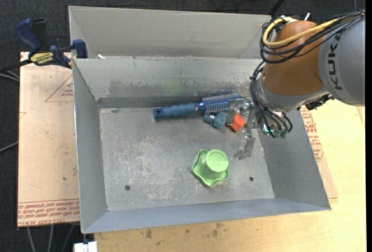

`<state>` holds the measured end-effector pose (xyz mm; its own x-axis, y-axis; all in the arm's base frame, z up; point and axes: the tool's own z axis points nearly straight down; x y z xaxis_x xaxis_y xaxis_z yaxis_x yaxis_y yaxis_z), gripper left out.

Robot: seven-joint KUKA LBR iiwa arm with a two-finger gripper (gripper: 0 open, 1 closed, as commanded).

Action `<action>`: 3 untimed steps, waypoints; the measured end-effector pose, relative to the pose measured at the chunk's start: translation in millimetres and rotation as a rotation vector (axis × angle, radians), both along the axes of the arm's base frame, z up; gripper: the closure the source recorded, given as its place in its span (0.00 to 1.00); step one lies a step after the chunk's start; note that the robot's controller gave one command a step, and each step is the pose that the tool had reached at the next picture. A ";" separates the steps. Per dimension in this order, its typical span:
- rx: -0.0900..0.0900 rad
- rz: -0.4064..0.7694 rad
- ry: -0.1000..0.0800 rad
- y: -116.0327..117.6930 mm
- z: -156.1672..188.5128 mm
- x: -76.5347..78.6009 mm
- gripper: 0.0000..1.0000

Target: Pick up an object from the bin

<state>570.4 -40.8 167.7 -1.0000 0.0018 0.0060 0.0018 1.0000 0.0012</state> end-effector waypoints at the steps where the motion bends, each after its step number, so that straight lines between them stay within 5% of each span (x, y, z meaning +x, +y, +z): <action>1: 0.000 0.097 -0.013 42.7 -73.8 -26.7 0.00; 3: 0.001 0.152 -0.029 50.0 -76.3 -17.0 0.00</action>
Offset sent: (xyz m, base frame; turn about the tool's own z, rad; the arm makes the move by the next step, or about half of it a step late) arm -0.0354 0.0493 -0.0940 -0.1050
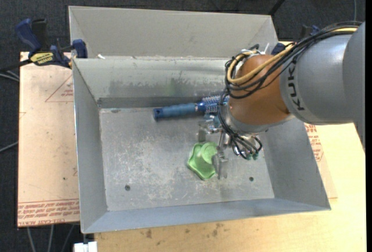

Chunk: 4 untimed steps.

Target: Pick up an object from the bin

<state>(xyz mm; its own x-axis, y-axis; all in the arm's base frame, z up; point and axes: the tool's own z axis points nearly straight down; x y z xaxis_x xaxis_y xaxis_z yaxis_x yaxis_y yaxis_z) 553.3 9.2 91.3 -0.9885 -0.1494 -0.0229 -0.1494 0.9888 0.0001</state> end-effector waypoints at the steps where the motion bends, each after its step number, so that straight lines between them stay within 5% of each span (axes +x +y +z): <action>1: 0.002 0.023 -0.005 6.2 -0.5 12.3 0.00; 3: -0.005 0.153 -0.004 5.8 -1.4 17.2 0.00; 4: -0.004 0.149 -0.007 6.0 -1.8 31.8 0.00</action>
Offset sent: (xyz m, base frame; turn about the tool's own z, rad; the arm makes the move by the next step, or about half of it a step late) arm 0.0218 0.0105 -0.0206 -0.0360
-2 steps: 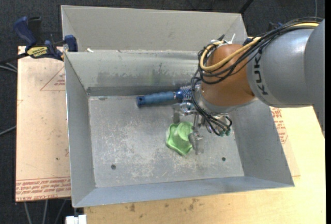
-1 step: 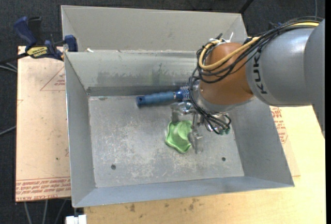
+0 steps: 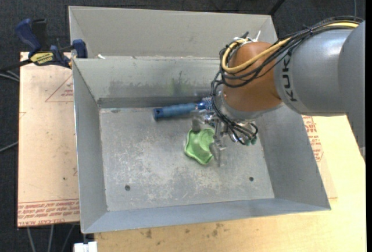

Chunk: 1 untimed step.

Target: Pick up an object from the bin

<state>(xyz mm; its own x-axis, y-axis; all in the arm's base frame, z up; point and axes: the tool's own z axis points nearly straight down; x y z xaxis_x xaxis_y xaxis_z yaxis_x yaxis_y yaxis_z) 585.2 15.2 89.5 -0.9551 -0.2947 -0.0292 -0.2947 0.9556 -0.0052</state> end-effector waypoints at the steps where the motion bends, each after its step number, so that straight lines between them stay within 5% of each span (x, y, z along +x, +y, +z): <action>1: 0.000 -0.007 0.000 -0.2 0.0 0.8 0.00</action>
Offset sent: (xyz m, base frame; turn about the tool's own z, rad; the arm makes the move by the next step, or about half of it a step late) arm 0.0098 0.0026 -0.0195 0.0315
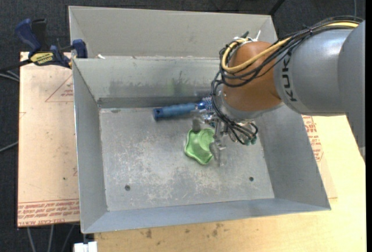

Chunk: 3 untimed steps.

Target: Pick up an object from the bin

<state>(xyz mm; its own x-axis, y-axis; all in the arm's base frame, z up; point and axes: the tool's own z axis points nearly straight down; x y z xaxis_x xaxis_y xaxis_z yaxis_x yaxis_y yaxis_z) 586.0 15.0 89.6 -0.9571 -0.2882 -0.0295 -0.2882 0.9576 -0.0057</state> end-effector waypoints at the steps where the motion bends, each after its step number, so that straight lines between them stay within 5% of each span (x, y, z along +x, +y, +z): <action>1: 0.000 -0.001 0.000 0.1 0.0 -0.3 0.00; 3: 0.000 0.000 0.000 0.0 -0.1 -0.1 0.00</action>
Offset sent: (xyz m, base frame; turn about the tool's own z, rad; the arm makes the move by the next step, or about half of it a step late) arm 0.0232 -0.0068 -0.0196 0.0071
